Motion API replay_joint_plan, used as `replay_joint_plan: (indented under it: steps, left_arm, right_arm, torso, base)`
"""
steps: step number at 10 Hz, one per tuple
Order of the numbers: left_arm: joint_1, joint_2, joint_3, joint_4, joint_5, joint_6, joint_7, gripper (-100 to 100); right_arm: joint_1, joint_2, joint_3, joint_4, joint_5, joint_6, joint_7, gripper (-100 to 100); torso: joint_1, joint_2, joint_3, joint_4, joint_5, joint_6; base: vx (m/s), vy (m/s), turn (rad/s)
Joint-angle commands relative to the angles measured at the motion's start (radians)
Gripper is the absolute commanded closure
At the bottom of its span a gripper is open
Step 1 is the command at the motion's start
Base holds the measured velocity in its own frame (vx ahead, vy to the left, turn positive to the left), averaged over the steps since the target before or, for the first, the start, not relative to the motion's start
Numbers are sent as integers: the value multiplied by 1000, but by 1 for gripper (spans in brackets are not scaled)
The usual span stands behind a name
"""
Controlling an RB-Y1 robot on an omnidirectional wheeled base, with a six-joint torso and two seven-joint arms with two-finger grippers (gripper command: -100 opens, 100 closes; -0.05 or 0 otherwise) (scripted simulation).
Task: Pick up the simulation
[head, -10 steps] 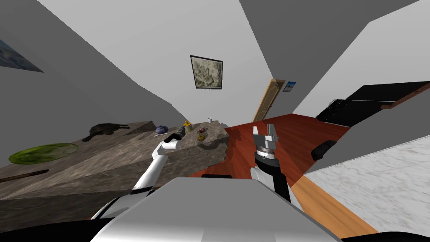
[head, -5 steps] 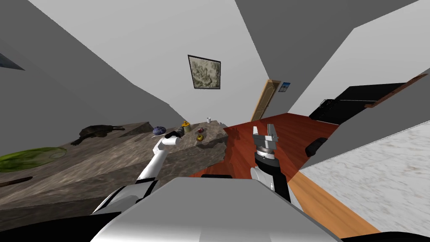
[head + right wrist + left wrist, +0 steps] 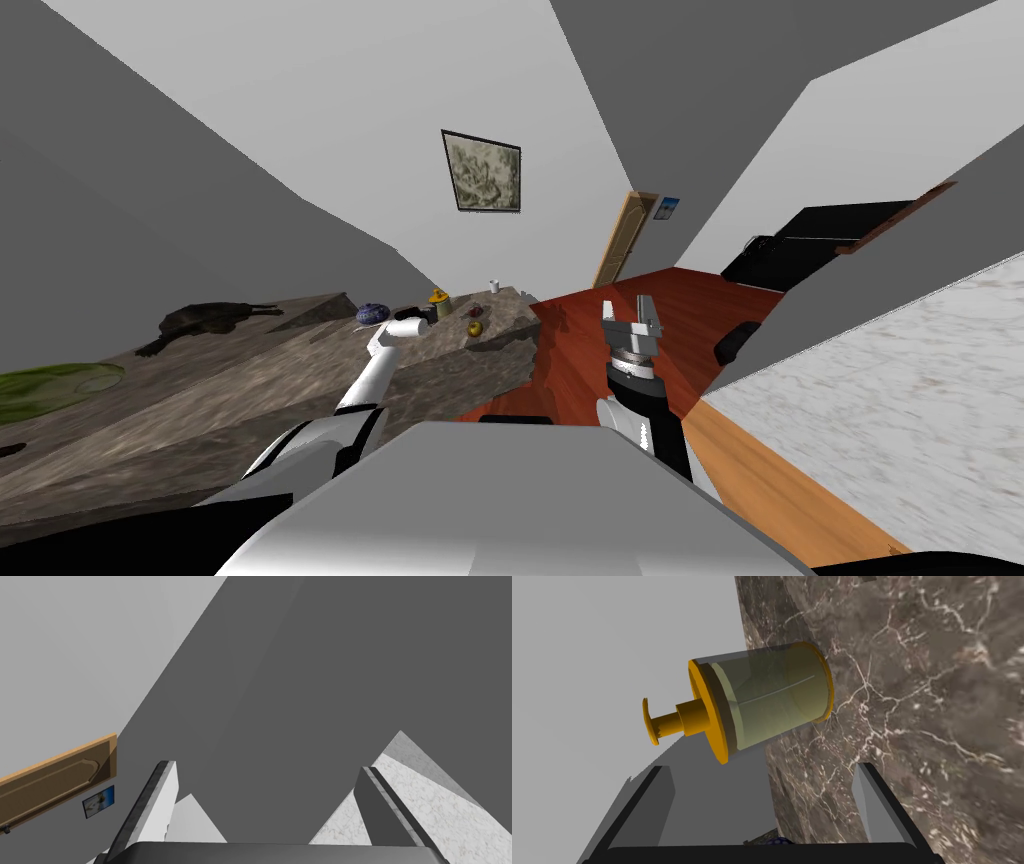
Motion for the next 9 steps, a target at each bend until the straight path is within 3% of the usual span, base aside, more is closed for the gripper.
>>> replay_joint_plan:
  steps: [1,2,3,6,8,9]
  left_arm:
    - [-24,6,6,46,5,43,3,-100]
    - [-70,14,19,89,10,71,10,-100]
    - [-78,14,19,118,10,94,10,-100]
    - [-173,26,45,214,13,181,28,-100]
    - [-186,26,45,263,13,211,28,-100]
    - [-232,29,58,298,13,255,38,-100]
  right_arm:
    - [0,0,0,0,0,0,0,0]
    - [0,0,0,0,0,0,0,0]
    - [0,0,0,0,0,0,0,0]
    - [0,0,0,0,0,0,0,0]
    - [0,0,0,0,0,0,0,0]
    - [0,0,0,0,0,0,0,0]
  torso:
    - [0,0,0,0,0,0]
    - [0,0,0,0,0,-1]
    - [0,0,0,0,0,0]
    - [1,0,0,0,0,-1]
    - [1,-1,0,0,0,-1]
    - [0,0,0,0,0,-1]
  base:
    - [-1,11,-68]
    - [-1,15,-109]
    - [1,16,-57]
    - [5,19,-82]
    - [6,12,-28]
    - [7,15,-82]
